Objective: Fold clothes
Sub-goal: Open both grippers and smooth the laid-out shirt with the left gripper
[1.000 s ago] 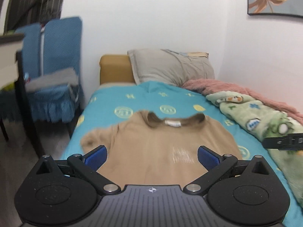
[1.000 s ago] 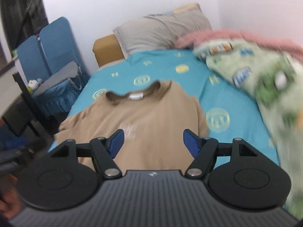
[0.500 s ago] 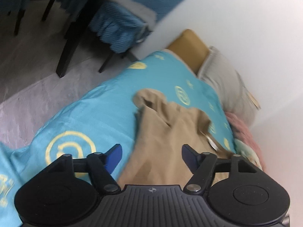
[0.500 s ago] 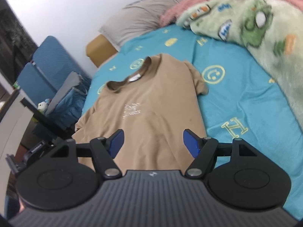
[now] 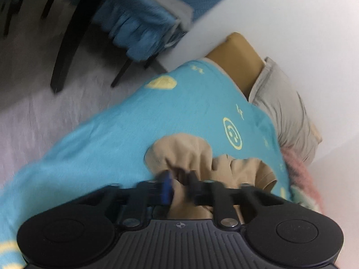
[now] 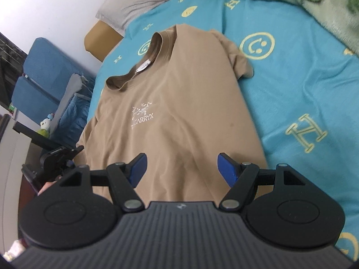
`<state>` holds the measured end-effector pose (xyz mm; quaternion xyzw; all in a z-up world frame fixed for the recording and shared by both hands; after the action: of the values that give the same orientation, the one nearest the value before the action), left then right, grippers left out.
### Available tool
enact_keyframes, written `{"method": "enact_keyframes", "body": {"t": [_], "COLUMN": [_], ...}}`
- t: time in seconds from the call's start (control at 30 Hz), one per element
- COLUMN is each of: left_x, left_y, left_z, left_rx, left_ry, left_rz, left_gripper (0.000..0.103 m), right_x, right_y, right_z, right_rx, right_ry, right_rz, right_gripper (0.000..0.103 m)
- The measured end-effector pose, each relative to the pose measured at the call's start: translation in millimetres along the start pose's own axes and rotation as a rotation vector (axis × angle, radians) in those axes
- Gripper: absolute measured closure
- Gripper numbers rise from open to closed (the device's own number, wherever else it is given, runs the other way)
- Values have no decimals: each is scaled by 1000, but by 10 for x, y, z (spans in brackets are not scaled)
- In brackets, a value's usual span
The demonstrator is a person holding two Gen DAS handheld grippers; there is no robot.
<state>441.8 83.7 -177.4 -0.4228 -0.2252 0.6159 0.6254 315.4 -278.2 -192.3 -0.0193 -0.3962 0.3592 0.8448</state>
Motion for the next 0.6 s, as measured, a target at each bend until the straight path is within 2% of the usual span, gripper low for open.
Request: {"method": "enact_keyframes", "body": {"t": [0.3, 0.37, 0.43, 0.5, 0.53, 0.6], "left_x": [-1052, -1523, -1808, -1882, -1866, -1768], "left_y": [-214, 142, 534, 757, 799, 789], "left_z": [-28, -96, -95, -28, 8, 73], "left_rx": [-12, 29, 111, 152, 151, 139], "left_ry": [27, 134, 234, 304, 310, 286], "left_rz": [-690, -953, -1119, -1146, -1133, -1056], "left_gripper": [100, 100, 99, 92, 89, 75], "right_x": [-38, -53, -69, -80, -87, -108], "right_y": [-31, -34, -25, -17, -16, -29], "right_z": [42, 50, 49, 49, 51, 66], "right_rx": [-12, -13, -10, -8, -6, -6], "right_ry": [0, 2, 7, 10, 10, 8], "right_rz": [-45, -54, -53, -53, -55, -65], "right_gripper": [31, 31, 31, 31, 31, 31]}}
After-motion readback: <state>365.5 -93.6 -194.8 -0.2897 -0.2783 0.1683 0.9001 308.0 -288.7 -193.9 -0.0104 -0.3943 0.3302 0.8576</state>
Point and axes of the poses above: each gripper's, at about its wrist camera, not at the fingertips, and z roughly against the way its jaws point, x to its left, y to its underside, the point moved 7 cm from there along -z, roughly the way its jaws point, and after that the axes turned 12 degrees about -z, right-handed, at the moved point
